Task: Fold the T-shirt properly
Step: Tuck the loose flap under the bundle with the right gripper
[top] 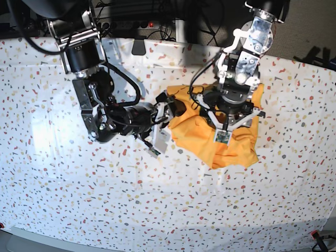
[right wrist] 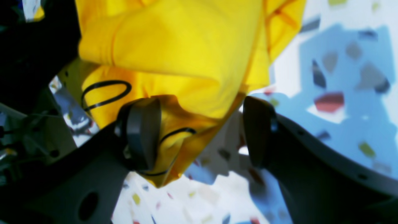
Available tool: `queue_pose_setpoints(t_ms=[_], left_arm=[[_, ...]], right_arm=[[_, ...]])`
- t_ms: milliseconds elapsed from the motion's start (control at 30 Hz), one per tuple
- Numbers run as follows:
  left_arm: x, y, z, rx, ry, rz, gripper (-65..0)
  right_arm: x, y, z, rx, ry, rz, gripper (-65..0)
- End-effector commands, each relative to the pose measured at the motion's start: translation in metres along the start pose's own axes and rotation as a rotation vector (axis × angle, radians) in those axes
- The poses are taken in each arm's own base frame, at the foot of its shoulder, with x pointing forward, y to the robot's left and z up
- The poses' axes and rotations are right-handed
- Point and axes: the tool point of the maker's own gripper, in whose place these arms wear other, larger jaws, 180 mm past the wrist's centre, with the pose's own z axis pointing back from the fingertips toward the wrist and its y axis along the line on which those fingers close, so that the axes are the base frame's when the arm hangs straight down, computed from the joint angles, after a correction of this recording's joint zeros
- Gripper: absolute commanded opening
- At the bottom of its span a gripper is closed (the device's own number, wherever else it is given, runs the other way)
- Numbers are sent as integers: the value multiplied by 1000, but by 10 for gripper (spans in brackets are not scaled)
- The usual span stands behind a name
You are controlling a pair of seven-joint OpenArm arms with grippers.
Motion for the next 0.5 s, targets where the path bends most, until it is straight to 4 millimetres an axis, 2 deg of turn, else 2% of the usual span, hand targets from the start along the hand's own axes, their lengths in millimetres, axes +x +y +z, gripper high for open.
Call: queue_pose_setpoints(t_ms=[0, 233, 467], left_arm=[[17, -6, 3, -17, -58, -9, -313], [19, -54, 11, -117, -85, -83, -313], [27, -73, 17, -146, -122, -78, -313]], right_arm=[[5, -5, 8, -23, 1, 32, -235], [-4, -16, 17, -51, 4, 21, -235], [6, -51, 48, -123, -97, -91, -235]])
